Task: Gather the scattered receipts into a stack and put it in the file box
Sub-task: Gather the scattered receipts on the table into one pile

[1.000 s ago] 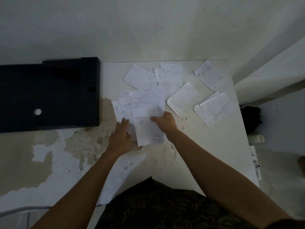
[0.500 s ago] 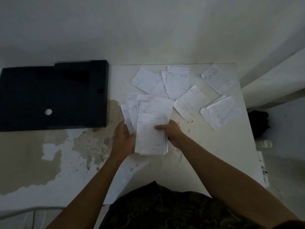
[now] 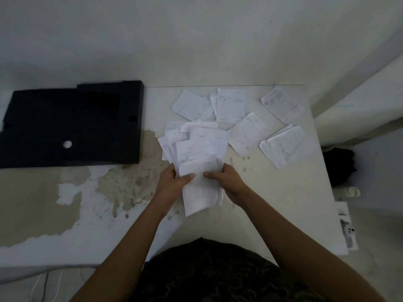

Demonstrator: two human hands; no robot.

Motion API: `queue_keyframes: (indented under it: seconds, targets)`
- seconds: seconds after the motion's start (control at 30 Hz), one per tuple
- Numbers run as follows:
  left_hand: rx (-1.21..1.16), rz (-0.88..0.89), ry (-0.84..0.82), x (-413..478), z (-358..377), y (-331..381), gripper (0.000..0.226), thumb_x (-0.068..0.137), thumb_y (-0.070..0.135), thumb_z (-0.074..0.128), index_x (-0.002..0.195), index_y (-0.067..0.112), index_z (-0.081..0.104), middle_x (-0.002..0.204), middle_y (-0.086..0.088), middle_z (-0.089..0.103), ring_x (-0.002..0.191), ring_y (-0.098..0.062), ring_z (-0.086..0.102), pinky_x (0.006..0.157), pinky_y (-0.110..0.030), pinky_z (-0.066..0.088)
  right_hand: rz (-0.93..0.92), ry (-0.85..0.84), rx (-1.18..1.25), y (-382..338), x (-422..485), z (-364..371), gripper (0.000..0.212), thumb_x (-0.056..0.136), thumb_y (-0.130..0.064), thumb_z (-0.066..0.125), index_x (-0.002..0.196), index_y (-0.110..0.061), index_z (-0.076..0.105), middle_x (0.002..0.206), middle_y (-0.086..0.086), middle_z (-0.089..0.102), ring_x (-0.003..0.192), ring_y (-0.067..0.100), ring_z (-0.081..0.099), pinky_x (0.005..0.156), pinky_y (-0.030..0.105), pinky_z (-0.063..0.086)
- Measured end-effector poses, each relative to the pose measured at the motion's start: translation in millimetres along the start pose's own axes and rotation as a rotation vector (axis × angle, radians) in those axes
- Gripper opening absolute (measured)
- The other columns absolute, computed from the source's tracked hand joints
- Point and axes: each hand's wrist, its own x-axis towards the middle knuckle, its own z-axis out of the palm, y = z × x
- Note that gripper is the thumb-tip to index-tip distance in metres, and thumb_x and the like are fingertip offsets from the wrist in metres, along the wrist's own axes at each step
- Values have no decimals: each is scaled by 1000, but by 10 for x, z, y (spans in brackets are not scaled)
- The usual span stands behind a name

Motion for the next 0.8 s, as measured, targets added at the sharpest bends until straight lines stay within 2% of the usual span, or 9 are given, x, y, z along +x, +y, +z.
queue_keyframes:
  seconds: [0.13,0.27,0.33,0.4,0.47,0.53,0.57,0.67,0.8]
  targets:
    - [146,134,99,-80,10,80,40,85,7,71,123,19,61,111,8,68,100,-1,66,83,-15,55,-164,108,-20,-26,-194,64,34,84,-13,72,118,-12,69,108,4,76,99,21,72,89,46,59]
    - [282,209,66,-132,-97,10,47,82,8,75,123,25,59,111,14,66,98,8,64,77,-6,50,-307,192,-68,90,-419,97,34,83,-20,75,116,-24,68,111,-4,73,103,11,68,86,26,57]
    - [276,167,6,-138,-164,-102,53,81,2,75,129,16,56,117,5,66,102,1,65,80,-10,50,-287,235,-92,191,-472,113,45,84,-12,75,126,-17,61,122,2,68,112,15,63,94,29,52]
    - [381,113,-54,-117,-196,-242,41,83,4,72,122,13,61,115,-5,68,104,-14,66,79,-11,49,-236,256,-86,281,-532,177,51,84,-1,70,131,-12,56,128,5,64,118,18,60,99,31,49]
    - [448,48,-82,-95,-187,-400,29,84,16,70,112,10,65,113,-17,69,104,-28,65,71,-2,42,-204,271,-131,348,-598,271,49,85,4,64,131,-10,54,126,7,64,118,21,61,96,29,49]
    - [456,11,-83,-69,-141,-466,57,77,34,68,114,-8,62,115,-32,64,101,-31,63,64,1,38,-210,302,-184,353,-638,346,45,87,0,62,130,-11,53,124,7,65,115,24,62,93,31,51]
    - [469,17,-80,-48,-135,-474,56,79,37,68,113,-7,63,110,-27,67,95,-26,66,61,-1,39,-215,317,-183,331,-657,374,45,88,-4,63,131,-13,53,125,6,64,115,23,61,95,34,52]
    - [476,151,-41,-57,-152,-346,27,85,42,65,107,27,65,94,2,68,78,15,62,60,0,42,-303,368,-166,240,-709,414,46,90,-9,65,132,-15,49,125,4,62,112,16,61,97,38,54]
    - [428,292,-142,-112,-254,-312,72,69,70,60,106,9,71,107,-5,69,78,25,57,78,-15,48,-439,416,-227,183,-793,413,55,90,-2,65,138,-21,44,120,-19,57,107,-12,58,91,11,48]
